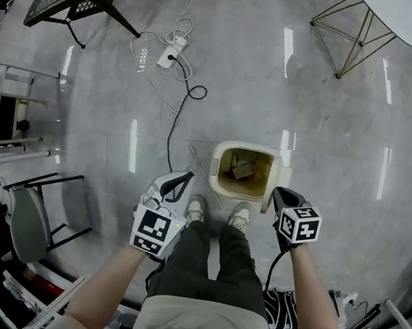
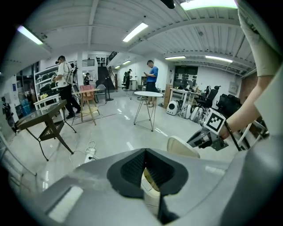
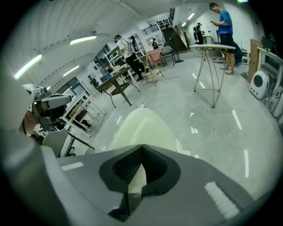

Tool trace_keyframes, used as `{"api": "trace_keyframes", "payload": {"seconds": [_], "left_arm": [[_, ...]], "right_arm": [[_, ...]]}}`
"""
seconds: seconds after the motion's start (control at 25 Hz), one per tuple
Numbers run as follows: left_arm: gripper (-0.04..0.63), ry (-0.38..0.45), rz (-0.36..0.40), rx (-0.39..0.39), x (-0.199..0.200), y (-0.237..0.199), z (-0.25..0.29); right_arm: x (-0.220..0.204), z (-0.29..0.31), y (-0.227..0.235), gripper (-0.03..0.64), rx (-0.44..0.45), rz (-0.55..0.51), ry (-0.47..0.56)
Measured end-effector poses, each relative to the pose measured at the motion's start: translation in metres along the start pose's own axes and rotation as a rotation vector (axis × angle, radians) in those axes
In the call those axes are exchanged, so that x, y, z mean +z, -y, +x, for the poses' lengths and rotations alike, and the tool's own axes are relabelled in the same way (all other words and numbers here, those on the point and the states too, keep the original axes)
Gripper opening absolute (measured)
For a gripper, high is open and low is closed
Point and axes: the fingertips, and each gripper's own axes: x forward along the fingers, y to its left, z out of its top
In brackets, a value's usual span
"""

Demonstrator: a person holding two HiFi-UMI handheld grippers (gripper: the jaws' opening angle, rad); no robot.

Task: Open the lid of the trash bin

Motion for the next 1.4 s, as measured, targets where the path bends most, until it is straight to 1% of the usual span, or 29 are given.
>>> {"api": "trace_keyframes", "payload": {"seconds": [0.12,0.2,0.36,0.52,0.76,0.88,0.96,1.08,1.24,1.4], "left_arm": [[0.002,-0.011,-0.022,0.013,-0.017,-0.013,0.003],[0.002,-0.016,-0.045,0.019,-0.029,-0.022,0.006],[0.002,-0.028,-0.100,0.029,-0.054,-0.034,0.016],[0.002,-0.035,-0.127,0.028,-0.074,-0.039,0.023],[0.002,-0.041,-0.135,0.024,-0.101,-0.056,0.037],[0.002,-0.050,-0.139,0.017,-0.115,-0.059,0.044],[0.002,-0.057,-0.141,0.012,-0.123,-0.058,0.047],[0.002,-0.063,-0.139,0.002,-0.130,-0.057,0.049],[0.002,-0.062,-0.121,-0.006,-0.130,-0.061,0.043],[0.002,-0.044,-0.095,-0.008,-0.114,-0.066,0.029]], "right_arm": [[-0.004,0.033,-0.024,0.003,0.026,-0.010,-0.032],[-0.006,0.057,-0.037,0.003,0.034,0.001,-0.052],[-0.013,0.099,-0.052,0.003,0.019,0.018,-0.096],[-0.026,0.130,-0.059,0.003,0.010,0.020,-0.124],[-0.044,0.178,-0.061,0.003,0.003,0.045,-0.165],[-0.052,0.197,-0.056,0.003,-0.016,0.023,-0.187],[-0.058,0.207,-0.051,0.003,-0.035,0.001,-0.200],[-0.063,0.215,-0.046,0.003,-0.052,0.002,-0.219],[-0.063,0.215,-0.049,0.003,-0.085,-0.021,-0.236],[-0.051,0.190,-0.055,0.003,-0.085,0.050,-0.193]]}}
